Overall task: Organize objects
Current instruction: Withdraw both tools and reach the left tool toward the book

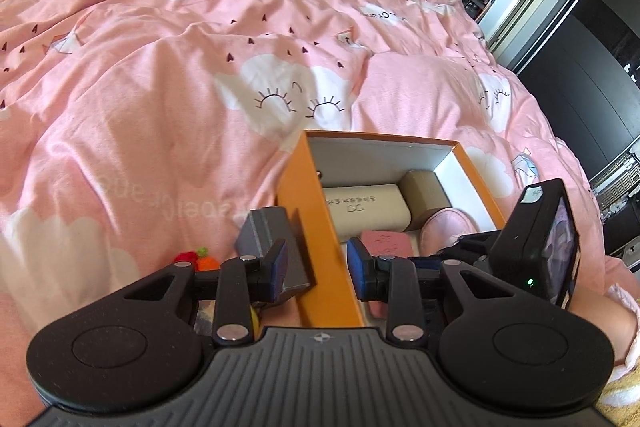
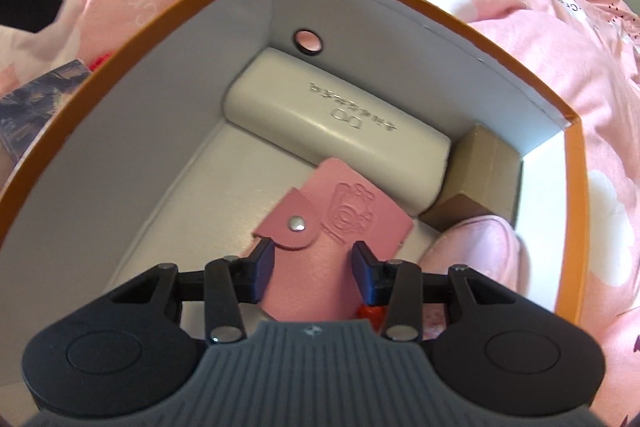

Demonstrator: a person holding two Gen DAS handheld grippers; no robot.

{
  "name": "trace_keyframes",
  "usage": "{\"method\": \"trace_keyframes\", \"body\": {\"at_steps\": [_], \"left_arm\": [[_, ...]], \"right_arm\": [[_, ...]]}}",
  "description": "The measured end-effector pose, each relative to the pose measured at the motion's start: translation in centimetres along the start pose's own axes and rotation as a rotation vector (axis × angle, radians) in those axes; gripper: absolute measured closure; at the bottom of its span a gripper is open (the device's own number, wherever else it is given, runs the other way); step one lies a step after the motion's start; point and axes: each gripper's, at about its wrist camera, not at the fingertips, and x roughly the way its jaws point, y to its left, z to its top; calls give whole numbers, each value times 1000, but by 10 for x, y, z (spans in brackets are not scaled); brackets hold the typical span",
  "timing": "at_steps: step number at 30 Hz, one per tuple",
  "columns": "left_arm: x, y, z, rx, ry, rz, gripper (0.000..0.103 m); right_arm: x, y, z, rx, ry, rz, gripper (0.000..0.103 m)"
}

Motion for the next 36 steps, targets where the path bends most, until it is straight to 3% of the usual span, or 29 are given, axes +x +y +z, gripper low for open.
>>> {"method": "trace_keyframes", "body": {"at_steps": [2, 5, 8, 12, 25, 32, 36], "left_arm": [[-3, 6, -1, -9, 2, 4, 67], [-10, 16, -5, -27, -2, 18, 66], [-14, 26, -9, -44, -6, 44, 63], [-18, 37, -15, -66, -4, 68, 63], [-30, 75, -39, -118, 48, 110, 61], [-27, 87, -47, -184, 65, 83, 56], [-24, 91, -46, -211, 64, 65, 54]], "right_arm": [[-2, -6, -2, 16, 8, -17, 60], [-9, -11, -3, 59, -16, 29, 63], [-10, -1, -2, 56, -43, 64, 57], [1, 19, 1, -11, -32, 28, 56], [-4, 0, -1, 36, 7, 14, 61], [-71, 13, 4, 51, -172, 21, 72], [-108, 30, 17, 17, -281, 69, 75]]}}
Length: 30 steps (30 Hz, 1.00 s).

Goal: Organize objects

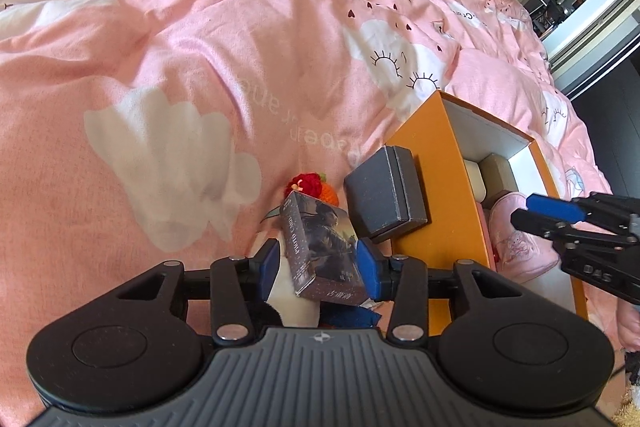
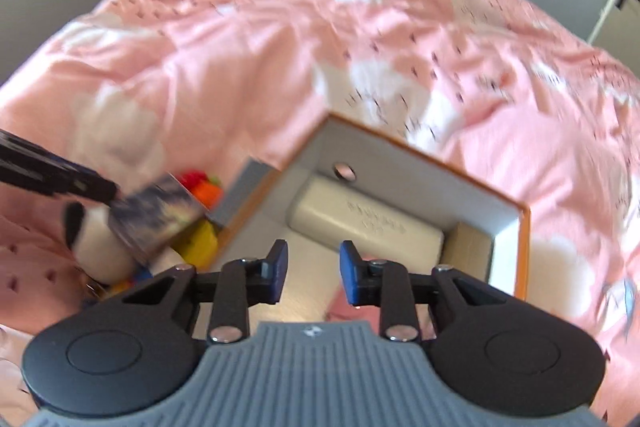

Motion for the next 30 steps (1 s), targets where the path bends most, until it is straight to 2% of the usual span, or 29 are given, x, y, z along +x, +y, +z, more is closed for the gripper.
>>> {"method": "trace_keyframes", "body": {"at_steps": [2, 5, 11, 19, 25, 30], "left_arm": [[3, 2, 1, -15, 1, -1, 54], [11, 5, 3, -43, 15, -10, 54], [26, 13, 5, -95, 51, -32, 54], [45, 22, 8, -141, 88, -41, 53], [51, 21, 10, -128, 112, -68, 53], [32, 24, 11, -110, 113, -94, 53]], "right_arm": [[-4, 14, 8, -21, -22, 49, 76], [6, 43, 17, -73, -10, 128, 85], [46, 83, 18, -195, 80, 161, 88], [81, 89, 18, -241, 178, 156, 89], [85, 92, 20, -254, 190, 153, 89], [74, 91, 22, -232, 170, 172, 88]]}}
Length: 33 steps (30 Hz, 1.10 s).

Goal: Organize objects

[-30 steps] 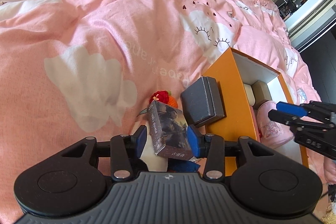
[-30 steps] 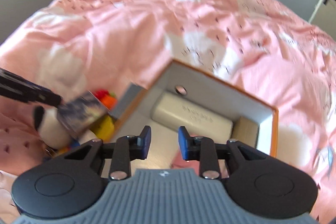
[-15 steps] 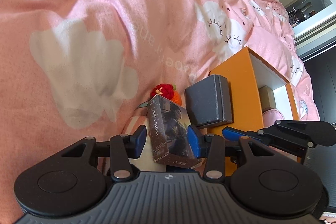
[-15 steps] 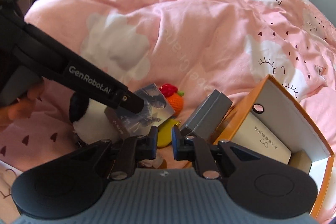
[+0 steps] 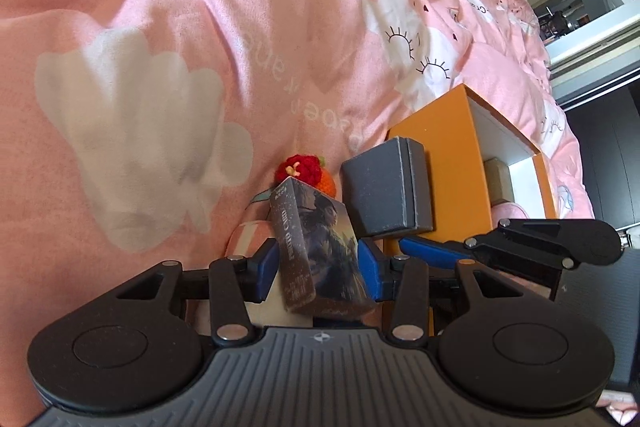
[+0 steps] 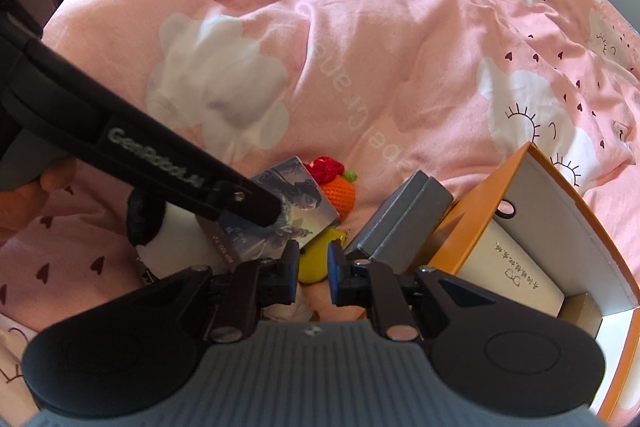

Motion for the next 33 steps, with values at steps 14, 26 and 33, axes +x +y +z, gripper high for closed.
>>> {"method": "trace_keyframes", "body": {"at_steps": [14, 26, 33], "left_arm": [[-17, -37, -43, 587, 58, 175, 31], [27, -34, -49, 647, 110, 273, 30], [2, -29, -62, 607, 42, 300, 40]], "right_arm": [[-30, 14, -37, 261, -76, 68, 80], [-35, 27, -58, 384, -133, 63, 73], [-35, 44, -59, 361, -130, 36, 67]]}}
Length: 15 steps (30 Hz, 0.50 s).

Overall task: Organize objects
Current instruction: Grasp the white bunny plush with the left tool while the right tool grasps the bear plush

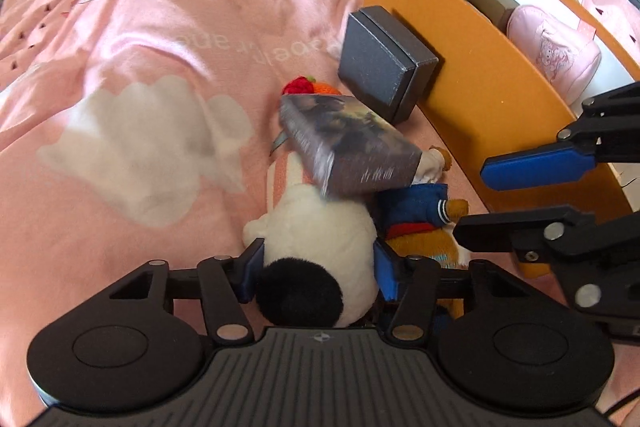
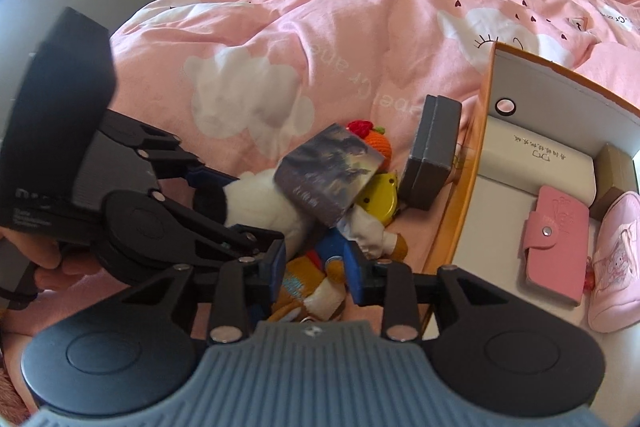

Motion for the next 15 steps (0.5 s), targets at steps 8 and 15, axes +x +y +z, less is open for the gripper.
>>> {"method": "trace_keyframes", "body": {"at_steps": [8, 15], "left_arm": [[-30, 10, -36, -153, -93, 44, 43], [-34, 20, -53, -225, -148, 41, 45]], "right_arm": [[8, 23, -12, 49, 51, -44, 60], [27, 31, -14, 124, 85, -135, 53]]}}
